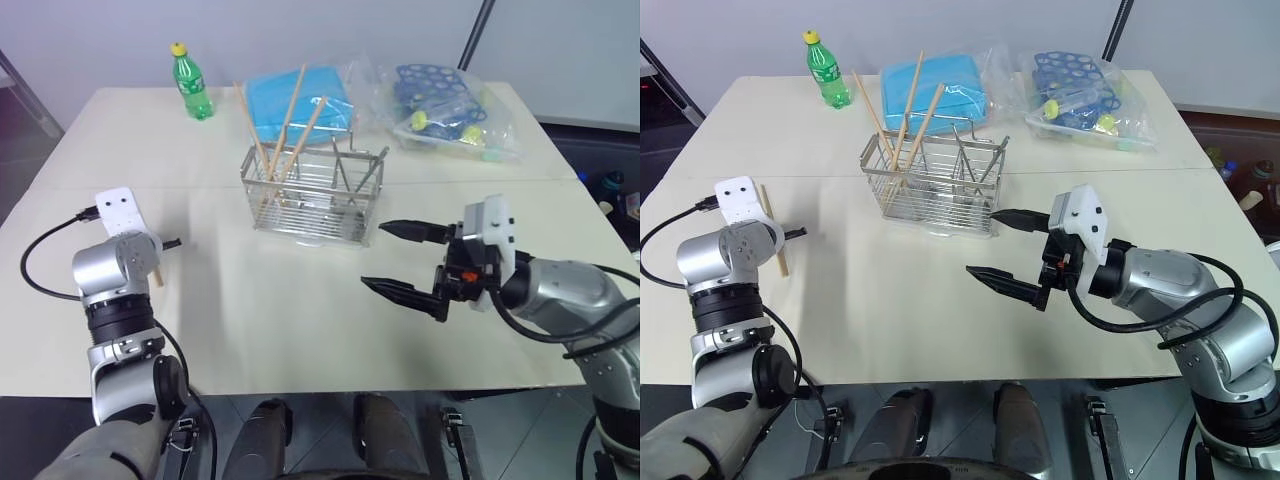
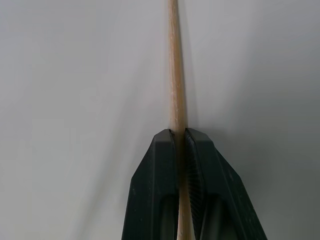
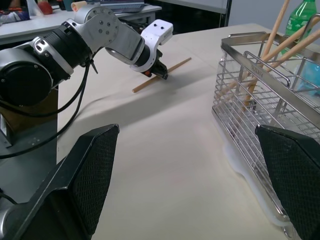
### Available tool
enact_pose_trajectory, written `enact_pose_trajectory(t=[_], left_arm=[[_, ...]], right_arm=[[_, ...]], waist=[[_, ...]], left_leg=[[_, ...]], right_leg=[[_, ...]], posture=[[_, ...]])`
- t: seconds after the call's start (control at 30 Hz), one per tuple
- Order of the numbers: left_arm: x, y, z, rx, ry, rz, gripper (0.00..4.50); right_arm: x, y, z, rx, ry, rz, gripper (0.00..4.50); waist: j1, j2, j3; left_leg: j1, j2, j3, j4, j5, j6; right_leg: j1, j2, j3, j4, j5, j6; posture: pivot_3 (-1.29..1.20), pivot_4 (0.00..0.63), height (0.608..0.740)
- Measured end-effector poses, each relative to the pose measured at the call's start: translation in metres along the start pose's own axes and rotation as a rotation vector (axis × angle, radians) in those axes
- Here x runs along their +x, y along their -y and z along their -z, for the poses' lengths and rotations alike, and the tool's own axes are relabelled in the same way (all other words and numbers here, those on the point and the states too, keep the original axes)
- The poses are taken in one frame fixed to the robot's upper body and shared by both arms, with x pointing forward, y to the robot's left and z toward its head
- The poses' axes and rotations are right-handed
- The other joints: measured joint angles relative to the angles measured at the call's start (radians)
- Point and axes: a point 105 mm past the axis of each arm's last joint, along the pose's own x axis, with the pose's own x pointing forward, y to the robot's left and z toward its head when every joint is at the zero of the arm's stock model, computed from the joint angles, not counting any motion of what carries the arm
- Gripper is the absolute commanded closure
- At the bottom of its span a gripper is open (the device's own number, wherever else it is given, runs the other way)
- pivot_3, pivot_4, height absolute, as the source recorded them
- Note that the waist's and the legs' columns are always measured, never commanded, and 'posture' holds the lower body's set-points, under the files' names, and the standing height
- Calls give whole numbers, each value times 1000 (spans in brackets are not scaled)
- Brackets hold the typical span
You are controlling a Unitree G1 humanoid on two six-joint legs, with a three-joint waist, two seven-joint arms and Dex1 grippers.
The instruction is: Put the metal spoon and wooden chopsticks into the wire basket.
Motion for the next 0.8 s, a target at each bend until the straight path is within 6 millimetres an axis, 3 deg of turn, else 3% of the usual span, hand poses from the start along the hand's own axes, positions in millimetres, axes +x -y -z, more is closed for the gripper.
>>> enact_pose_trajectory(t=[0.13, 0.2, 0.33, 0.43, 0.5, 0.67, 0.8], left_arm=[[2, -4, -4, 7, 23, -13, 4447], [3, -13, -17, 44, 90, -47, 4447], [-5, -17, -76, 45, 280, -2, 4447], [-24, 8, -126, 82, 480, 154, 4447], [-40, 31, -148, 150, 604, 273, 4447], [-86, 95, -176, 257, 867, 630, 4447], [-129, 120, -195, 157, 1032, 895, 4447]], right_arm=[[-1, 1, 5, 16, -3, 6, 0], [-2, 2, 6, 17, -2, 12, 0], [-5, 2, 8, 16, -4, 21, 0], [-4, 5, 6, -2, 9, 40, 0], [-3, 9, 4, -7, 31, 66, 0], [1, 25, 0, -13, 99, 193, 0], [1, 27, 1, -6, 113, 240, 0]], waist=[[-1, 0, 0], [1, -1, 0], [10, -2, 1], [20, -2, 1], [21, -2, 1], [21, -2, 1], [10, -2, 1]], left_leg=[[0, 0, 0, 0, 0, 0], [-1, 0, 0, 0, 0, 0], [-2, 0, 0, 0, 0, 0], [-2, -1, 0, 0, 0, 0], [-2, -1, 0, 0, 0, 0], [-2, -1, 0, 0, 0, 0], [-2, -1, 0, -1, 0, 0]], right_leg=[[0, 0, 0, 0, 0, 0], [-1, 0, 0, 0, 0, 0], [-1, 0, 0, -1, 0, 0], [0, -1, 0, -2, 0, 0], [0, -1, 0, -2, 0, 0], [-1, -1, 0, -2, 0, 0], [-1, -1, 0, -2, 0, 0]], posture=[[0, 150, 740], [0, 150, 740], [0, 150, 740], [0, 150, 740], [0, 150, 740], [0, 150, 740], [0, 150, 740]])
